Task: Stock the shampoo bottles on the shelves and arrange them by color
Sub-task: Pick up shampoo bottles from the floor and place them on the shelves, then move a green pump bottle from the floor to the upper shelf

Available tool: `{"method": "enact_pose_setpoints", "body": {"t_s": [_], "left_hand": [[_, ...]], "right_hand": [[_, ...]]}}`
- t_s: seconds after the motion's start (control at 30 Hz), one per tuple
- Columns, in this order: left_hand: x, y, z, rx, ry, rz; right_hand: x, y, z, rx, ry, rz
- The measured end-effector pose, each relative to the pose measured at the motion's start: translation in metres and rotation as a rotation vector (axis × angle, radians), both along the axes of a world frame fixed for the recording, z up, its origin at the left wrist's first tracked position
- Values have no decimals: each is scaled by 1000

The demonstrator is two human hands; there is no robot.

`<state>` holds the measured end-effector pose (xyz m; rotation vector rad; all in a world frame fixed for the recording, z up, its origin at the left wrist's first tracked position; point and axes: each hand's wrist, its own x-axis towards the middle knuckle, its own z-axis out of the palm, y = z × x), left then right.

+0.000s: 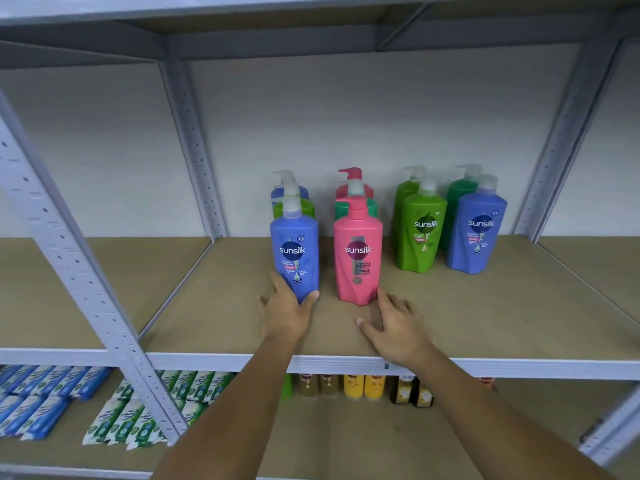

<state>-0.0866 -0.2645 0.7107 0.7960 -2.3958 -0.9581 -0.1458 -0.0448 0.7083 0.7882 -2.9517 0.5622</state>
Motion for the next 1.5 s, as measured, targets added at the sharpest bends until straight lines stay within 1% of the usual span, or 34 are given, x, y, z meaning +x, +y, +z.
{"method": "enact_pose_setpoints", "body": {"t_s": [0.07, 0.17, 0.33, 0.4, 0.47, 0.53, 0.63, 0.7, 0.77, 0.8, 0.87, 1.0, 1.1, 1.17, 1.3, 1.5], "left_hand": [[8, 4, -1, -77, -106, -25], [22, 8, -5, -201, -203, -65], [51, 20, -14, -453, -240, -220], [64, 27, -17, -560, -236, -332], [77, 37, -17, -613, -194, -460], [94, 55, -18, -562, -98, -584], [127, 85, -24, -360, 54, -660], [143, 102, -45, -297, 63, -686], [157, 117, -75, -230, -1, -705], [163, 124, -92, -191, -62, -717], [176, 137, -125, -133, -224, -754], [205, 160, -191, -92, -560, -829], [225, 172, -220, 12, -761, -897], [234, 181, -231, 19, -872, -963], [245, 196, -246, 4, -936, -1010], [250, 212, -260, 43, -997, -1034]], "right_hand": [[1, 1, 0, -2, -3, -3], [3, 1, 2, 0, 10, 18], [22, 7, 2, 140, 70, 126], [36, 17, 2, 174, 55, 151], [52, 29, 5, 171, 37, 182], [69, 43, 8, 143, 5, 223], [99, 69, 0, 71, 20, 247], [120, 88, -15, 44, 17, 250], [141, 107, -38, 35, -36, 242], [154, 116, -52, 49, -105, 227], [177, 136, -87, 95, -272, 206], [222, 173, -162, 199, -473, 124], [253, 191, -191, 271, -610, 54], [268, 200, -206, 330, -678, 31], [286, 216, -227, 345, -750, -54], [298, 242, -243, 310, -844, -206]]}}
